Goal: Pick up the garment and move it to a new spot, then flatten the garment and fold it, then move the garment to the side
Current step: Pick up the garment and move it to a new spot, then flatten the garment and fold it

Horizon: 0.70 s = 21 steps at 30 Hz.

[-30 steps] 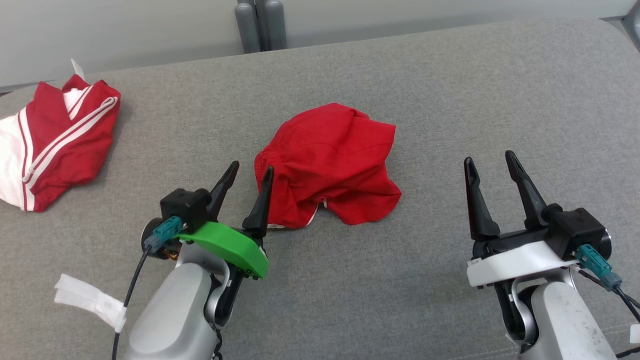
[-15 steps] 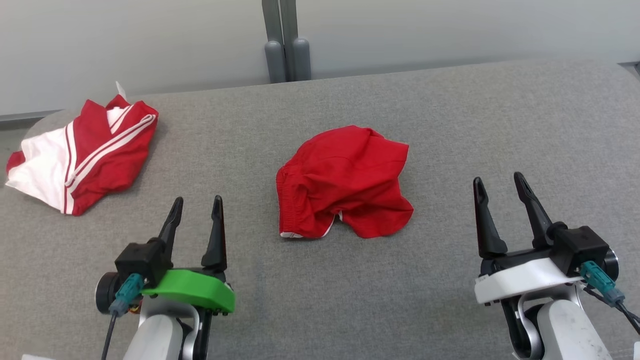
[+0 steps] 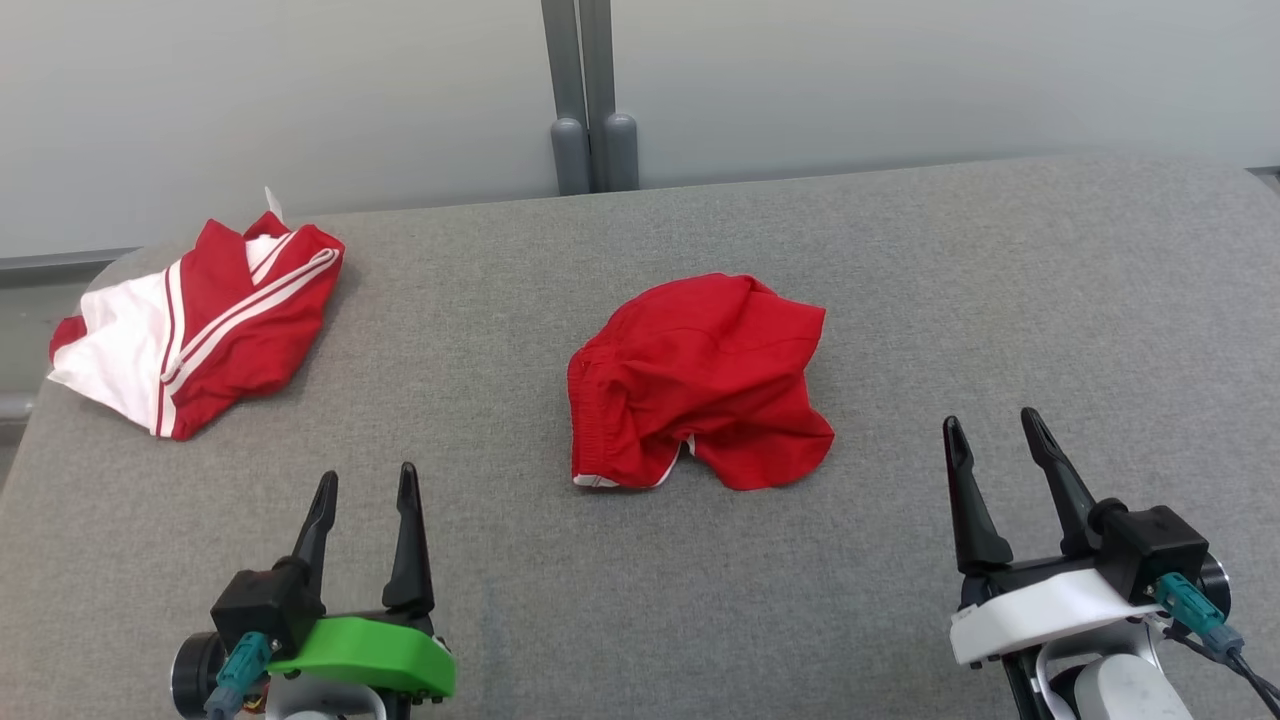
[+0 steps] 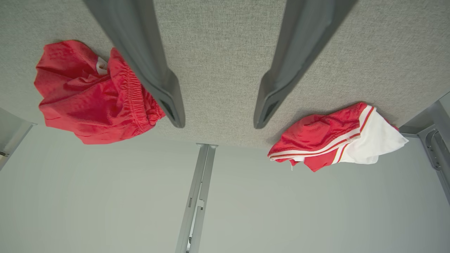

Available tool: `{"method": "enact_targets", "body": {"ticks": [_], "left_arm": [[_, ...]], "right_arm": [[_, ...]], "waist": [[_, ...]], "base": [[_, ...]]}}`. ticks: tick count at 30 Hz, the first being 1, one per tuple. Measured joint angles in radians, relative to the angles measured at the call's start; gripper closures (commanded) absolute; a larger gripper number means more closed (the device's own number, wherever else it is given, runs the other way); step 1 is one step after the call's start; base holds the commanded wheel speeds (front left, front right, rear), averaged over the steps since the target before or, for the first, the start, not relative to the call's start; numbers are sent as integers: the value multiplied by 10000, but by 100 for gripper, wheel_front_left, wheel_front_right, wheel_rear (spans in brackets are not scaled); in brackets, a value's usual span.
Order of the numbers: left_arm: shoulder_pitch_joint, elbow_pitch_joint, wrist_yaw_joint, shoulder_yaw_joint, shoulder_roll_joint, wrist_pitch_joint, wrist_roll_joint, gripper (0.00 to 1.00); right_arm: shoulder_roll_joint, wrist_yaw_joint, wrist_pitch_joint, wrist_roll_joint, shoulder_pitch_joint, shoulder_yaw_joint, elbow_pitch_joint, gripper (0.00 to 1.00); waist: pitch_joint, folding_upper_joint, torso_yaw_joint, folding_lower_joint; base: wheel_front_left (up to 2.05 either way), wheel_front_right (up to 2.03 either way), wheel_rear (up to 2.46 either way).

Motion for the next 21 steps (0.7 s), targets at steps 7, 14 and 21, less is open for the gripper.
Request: {"method": "enact_targets", "body": {"ticks": [7,14,21], "left_arm": [[173,-6,-46,178,-96,-2,77,0],[182,63,-123,224,-134,0,94,0],[179,123,-136,255,-144,-2,105,0]], "right_arm": [[-2,0,0,86,62,46,81,0],[0,0,0,86,58,38,121,0],[0,0,0,86,21,23,138,0]], "waist": [[-16,0,-28,0],[18,0,-13,-1],[66,0,19,0]], "base": [[0,0,0],[0,0,0],[0,0,0]]}}
